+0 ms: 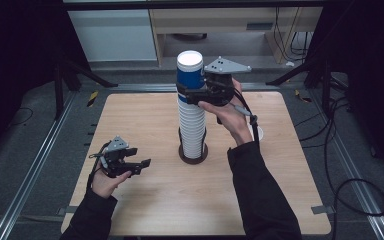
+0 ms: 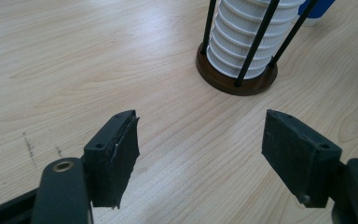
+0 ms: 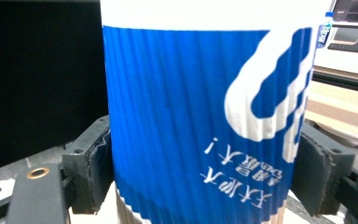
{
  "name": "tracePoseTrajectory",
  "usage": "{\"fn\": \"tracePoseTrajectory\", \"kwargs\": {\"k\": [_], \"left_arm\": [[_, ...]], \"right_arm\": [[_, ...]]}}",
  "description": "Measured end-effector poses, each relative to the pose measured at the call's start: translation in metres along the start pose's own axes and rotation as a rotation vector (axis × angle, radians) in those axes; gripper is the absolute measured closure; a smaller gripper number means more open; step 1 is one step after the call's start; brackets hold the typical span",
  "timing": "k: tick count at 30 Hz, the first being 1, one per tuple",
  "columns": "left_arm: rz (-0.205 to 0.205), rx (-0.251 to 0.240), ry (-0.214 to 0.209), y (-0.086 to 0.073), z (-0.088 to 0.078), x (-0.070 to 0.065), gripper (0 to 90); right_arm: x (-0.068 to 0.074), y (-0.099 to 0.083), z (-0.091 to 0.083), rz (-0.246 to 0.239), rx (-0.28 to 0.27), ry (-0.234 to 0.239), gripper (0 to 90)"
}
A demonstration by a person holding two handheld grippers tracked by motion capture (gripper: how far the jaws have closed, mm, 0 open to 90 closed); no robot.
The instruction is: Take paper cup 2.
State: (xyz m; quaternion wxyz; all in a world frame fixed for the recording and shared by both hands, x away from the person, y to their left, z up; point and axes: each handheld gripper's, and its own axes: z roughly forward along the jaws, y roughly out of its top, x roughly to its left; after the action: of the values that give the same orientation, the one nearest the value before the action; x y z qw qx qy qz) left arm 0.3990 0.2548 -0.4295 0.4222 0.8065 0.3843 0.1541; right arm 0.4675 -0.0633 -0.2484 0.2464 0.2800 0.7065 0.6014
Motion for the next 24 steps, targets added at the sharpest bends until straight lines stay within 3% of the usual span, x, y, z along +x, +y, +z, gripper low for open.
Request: {"fn": "tracePoseTrajectory", "kwargs": {"k": [24], "left_arm": [[-0.001,0.002,-0.003,0.000,0.000,0.000,26.5]], "right_arm": [[0.004,0.038,-0.014,-0.044,-0.060,-0.016,20.1]]}}
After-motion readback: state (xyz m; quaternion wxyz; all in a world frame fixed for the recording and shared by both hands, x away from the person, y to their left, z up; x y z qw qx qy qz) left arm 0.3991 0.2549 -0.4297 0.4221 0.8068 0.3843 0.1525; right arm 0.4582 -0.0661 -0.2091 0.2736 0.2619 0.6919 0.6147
